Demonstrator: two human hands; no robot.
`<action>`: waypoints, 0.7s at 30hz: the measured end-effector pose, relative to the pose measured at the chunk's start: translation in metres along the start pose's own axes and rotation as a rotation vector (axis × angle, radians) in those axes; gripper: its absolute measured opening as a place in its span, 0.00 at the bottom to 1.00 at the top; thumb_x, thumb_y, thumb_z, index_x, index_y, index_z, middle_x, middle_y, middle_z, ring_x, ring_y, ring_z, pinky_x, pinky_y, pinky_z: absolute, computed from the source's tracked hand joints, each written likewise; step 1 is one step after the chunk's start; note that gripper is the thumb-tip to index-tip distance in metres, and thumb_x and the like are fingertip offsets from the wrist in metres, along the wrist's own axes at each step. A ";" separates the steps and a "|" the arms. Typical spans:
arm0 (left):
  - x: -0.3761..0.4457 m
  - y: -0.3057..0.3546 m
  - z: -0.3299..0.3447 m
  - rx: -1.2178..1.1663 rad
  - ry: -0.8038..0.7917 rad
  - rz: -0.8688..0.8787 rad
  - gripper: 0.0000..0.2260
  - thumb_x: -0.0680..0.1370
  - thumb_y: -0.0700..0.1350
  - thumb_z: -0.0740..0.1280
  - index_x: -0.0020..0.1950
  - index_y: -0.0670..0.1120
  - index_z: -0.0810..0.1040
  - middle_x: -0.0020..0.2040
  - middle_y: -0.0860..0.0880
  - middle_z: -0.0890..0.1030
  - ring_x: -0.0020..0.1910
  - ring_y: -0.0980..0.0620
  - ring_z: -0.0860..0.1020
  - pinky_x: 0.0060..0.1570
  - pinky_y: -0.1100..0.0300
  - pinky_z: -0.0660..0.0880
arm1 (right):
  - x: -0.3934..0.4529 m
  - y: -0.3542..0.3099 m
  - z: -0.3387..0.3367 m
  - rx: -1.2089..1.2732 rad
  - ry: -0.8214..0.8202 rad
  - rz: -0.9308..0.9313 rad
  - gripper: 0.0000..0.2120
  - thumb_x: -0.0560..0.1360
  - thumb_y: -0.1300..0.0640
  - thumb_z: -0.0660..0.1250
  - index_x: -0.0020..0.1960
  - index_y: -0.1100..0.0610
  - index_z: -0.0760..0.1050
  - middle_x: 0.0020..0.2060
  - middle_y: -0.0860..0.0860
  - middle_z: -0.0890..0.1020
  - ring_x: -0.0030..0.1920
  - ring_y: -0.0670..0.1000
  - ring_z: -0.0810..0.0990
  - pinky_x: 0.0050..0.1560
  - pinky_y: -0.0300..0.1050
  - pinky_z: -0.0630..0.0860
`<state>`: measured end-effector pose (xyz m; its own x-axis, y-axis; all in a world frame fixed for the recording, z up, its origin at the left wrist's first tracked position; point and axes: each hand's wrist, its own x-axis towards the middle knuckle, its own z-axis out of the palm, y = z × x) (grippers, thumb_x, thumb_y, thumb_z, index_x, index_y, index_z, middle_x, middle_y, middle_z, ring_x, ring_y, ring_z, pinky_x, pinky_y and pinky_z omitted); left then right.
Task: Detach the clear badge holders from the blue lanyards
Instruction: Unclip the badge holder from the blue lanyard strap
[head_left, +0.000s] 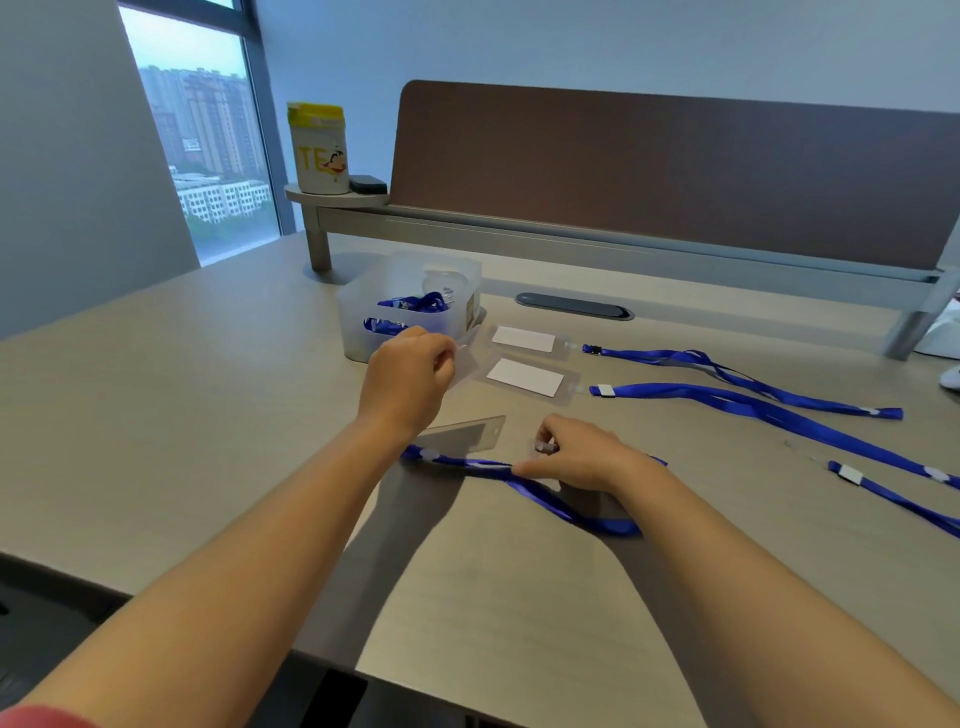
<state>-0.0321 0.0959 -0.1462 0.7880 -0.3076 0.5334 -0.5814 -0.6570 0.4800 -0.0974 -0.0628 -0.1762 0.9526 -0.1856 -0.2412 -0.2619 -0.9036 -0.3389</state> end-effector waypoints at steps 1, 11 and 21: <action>0.000 0.000 0.000 -0.001 0.000 -0.003 0.12 0.77 0.41 0.61 0.57 0.38 0.77 0.56 0.39 0.80 0.53 0.43 0.77 0.48 0.60 0.73 | 0.001 0.000 0.002 -0.007 0.005 0.002 0.21 0.72 0.46 0.65 0.60 0.57 0.69 0.56 0.54 0.76 0.56 0.54 0.74 0.60 0.50 0.71; 0.001 -0.004 -0.005 -0.009 0.009 -0.032 0.12 0.77 0.41 0.60 0.57 0.39 0.77 0.57 0.40 0.80 0.53 0.43 0.77 0.53 0.57 0.74 | 0.001 -0.009 -0.002 0.157 -0.123 0.001 0.14 0.76 0.46 0.57 0.51 0.56 0.68 0.49 0.53 0.71 0.51 0.52 0.69 0.55 0.49 0.68; 0.001 -0.001 -0.004 -0.019 0.003 -0.033 0.12 0.77 0.41 0.60 0.56 0.39 0.78 0.57 0.40 0.80 0.53 0.43 0.77 0.53 0.57 0.74 | -0.005 -0.019 0.002 -0.045 -0.032 -0.037 0.14 0.75 0.58 0.64 0.60 0.60 0.73 0.58 0.58 0.78 0.55 0.55 0.75 0.55 0.44 0.72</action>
<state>-0.0319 0.0991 -0.1429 0.8063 -0.2840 0.5189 -0.5587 -0.6537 0.5105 -0.0971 -0.0442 -0.1702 0.9559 -0.1402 -0.2582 -0.2188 -0.9261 -0.3073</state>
